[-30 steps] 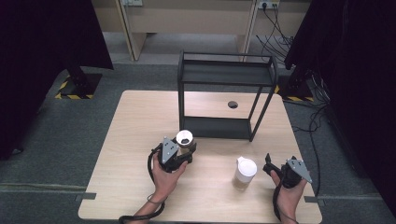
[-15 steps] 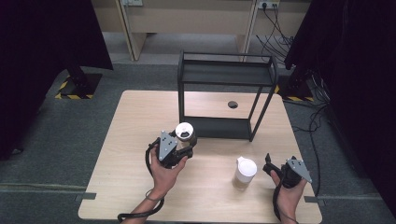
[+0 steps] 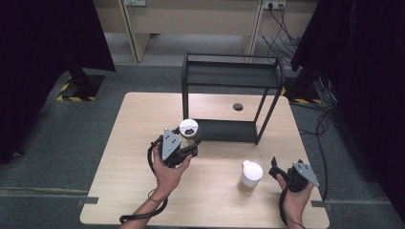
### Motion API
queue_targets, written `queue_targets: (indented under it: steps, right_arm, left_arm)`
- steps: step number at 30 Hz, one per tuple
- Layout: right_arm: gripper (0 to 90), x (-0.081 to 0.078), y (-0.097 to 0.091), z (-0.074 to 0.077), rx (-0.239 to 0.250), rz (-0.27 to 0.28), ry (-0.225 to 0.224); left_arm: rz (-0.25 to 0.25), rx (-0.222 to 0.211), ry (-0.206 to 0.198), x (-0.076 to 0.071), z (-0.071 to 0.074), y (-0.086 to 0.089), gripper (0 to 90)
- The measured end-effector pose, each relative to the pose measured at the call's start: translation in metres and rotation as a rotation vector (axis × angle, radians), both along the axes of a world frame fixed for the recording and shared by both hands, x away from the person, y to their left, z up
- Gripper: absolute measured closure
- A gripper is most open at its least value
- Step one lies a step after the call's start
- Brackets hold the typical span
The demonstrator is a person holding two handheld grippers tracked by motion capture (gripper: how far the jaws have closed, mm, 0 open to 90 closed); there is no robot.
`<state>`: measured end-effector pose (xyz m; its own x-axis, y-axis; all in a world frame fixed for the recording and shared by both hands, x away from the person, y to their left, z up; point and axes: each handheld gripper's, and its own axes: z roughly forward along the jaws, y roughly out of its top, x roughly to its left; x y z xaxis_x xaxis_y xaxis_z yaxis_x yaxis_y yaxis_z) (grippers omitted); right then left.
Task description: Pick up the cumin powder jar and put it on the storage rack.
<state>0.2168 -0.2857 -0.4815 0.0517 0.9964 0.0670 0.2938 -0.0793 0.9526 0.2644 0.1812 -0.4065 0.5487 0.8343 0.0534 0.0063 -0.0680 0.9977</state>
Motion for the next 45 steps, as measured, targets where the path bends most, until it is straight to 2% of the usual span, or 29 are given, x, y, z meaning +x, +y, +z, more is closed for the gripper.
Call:
queue_targets:
  steps: [2,12,25,30,35,38,45]
  right_arm:
    - [2.2,0.000,0.000,0.000,0.000,0.000,0.001]
    - [2.3,0.000,0.000,0.000,0.002,0.001,0.001]
    - [2.3,0.001,-0.001,0.001,0.006,0.003,0.004]
    - [2.3,0.001,-0.002,0.001,0.008,0.004,0.005]
    - [2.3,0.001,-0.002,0.001,0.009,0.004,0.006]
    - [2.3,0.001,-0.002,0.001,0.009,0.005,0.009]
    - [2.3,0.002,-0.002,0.001,0.009,0.006,0.008]
  left_arm:
    - [-0.002,-0.002,-0.014,0.001,0.007,-0.001,30.9]
    - [-0.011,0.002,-0.047,0.004,0.024,-0.007,30.9]
    - [0.013,0.029,-0.079,0.013,0.050,-0.016,30.9]
    - [0.022,0.035,-0.100,0.016,0.066,-0.019,30.9]
    - [0.030,0.025,-0.113,0.018,0.074,-0.019,30.9]
    - [0.030,0.041,-0.115,0.020,0.079,-0.020,30.9]
    - [0.027,0.049,-0.128,0.022,0.087,-0.023,30.9]
